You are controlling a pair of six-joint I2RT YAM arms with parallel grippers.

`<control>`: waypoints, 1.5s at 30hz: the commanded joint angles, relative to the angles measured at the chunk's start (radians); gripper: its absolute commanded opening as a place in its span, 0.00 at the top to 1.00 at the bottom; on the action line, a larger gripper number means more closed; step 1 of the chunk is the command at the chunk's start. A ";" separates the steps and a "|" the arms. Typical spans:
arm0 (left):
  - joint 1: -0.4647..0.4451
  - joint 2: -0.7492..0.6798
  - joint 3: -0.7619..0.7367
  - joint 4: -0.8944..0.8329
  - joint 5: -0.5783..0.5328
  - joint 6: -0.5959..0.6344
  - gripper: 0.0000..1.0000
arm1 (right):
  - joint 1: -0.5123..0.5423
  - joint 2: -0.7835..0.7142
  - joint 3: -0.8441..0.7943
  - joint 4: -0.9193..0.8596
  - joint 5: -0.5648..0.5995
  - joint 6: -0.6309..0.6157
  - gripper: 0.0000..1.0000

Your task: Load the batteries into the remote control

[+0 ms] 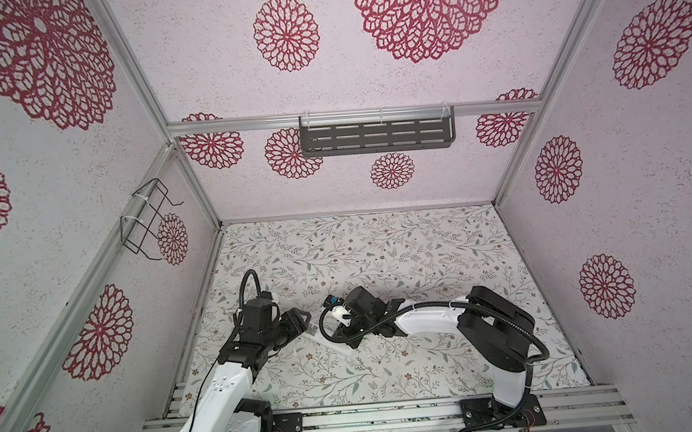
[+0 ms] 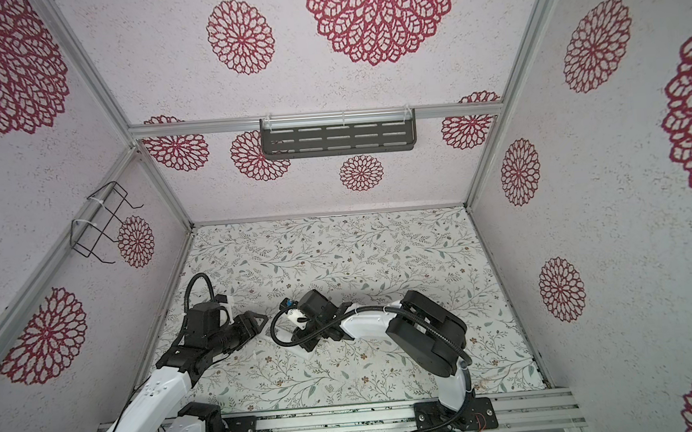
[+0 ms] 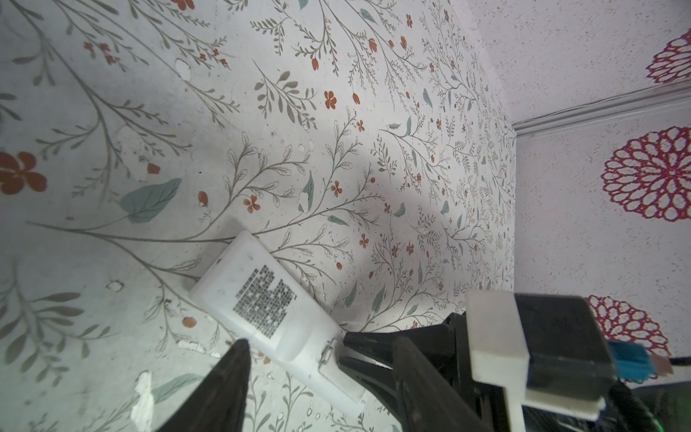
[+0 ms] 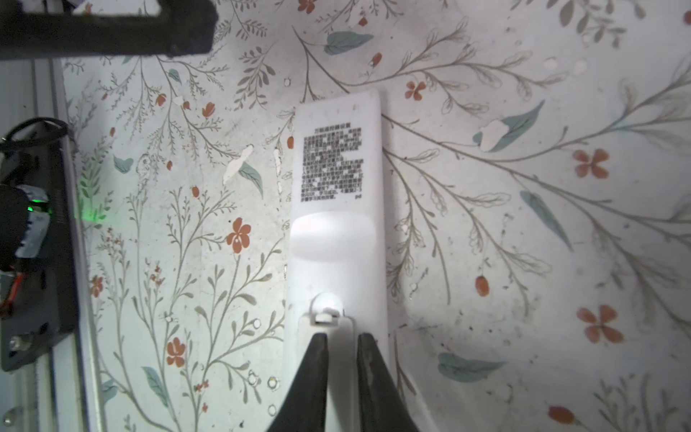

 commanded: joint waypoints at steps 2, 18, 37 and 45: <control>0.011 -0.046 0.022 -0.058 -0.065 0.009 0.11 | 0.005 -0.061 0.021 -0.058 0.049 -0.025 0.63; 0.027 -0.113 0.039 -0.122 -0.143 0.006 0.03 | 0.008 -0.023 0.136 -0.108 -0.030 -0.080 0.79; 0.036 -0.126 0.030 -0.115 -0.142 0.007 0.03 | 0.013 -0.038 -0.039 -0.109 0.030 0.001 0.83; 0.037 -0.143 0.029 -0.123 -0.149 0.004 0.02 | 0.056 -0.013 0.016 -0.178 0.028 -0.080 0.83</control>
